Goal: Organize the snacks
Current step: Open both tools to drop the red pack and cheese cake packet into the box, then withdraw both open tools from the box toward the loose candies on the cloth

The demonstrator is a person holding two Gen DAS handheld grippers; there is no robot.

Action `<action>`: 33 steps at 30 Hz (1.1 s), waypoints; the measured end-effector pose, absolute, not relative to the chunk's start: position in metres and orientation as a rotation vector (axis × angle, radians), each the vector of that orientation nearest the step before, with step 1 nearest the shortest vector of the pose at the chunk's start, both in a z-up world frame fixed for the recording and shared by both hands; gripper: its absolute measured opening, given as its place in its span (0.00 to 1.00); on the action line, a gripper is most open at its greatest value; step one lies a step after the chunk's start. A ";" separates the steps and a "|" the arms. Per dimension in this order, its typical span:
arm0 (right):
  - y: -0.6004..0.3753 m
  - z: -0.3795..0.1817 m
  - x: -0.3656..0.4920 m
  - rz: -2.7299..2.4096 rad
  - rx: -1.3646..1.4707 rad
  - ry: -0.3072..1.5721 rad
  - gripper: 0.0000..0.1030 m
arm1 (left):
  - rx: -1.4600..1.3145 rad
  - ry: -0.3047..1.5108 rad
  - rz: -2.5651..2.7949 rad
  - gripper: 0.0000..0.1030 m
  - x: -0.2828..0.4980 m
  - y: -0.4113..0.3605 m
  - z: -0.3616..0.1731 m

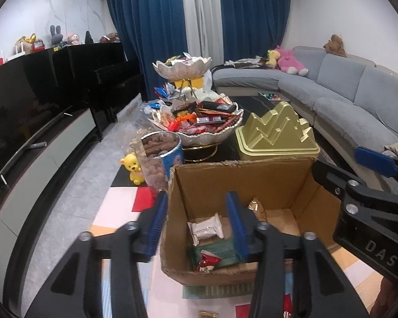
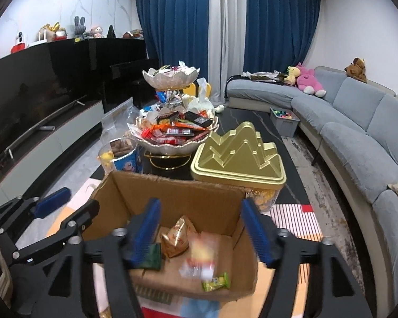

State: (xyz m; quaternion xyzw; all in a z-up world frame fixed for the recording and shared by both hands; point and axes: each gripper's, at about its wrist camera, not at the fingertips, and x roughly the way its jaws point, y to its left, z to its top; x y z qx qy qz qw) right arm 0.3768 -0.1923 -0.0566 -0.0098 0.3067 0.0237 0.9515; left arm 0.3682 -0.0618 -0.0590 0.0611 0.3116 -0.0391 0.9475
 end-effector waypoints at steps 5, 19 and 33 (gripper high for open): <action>-0.196 -0.052 0.373 0.024 -0.019 0.614 0.76 | 0.116 0.616 -0.066 0.62 0.364 -0.058 -0.053; -0.206 -0.033 0.358 -0.003 -0.007 0.584 0.76 | 0.115 0.576 -0.056 0.66 0.345 -0.057 -0.032; -0.215 -0.018 0.328 -0.037 0.004 0.559 0.76 | 0.119 0.544 -0.067 0.67 0.317 -0.061 -0.016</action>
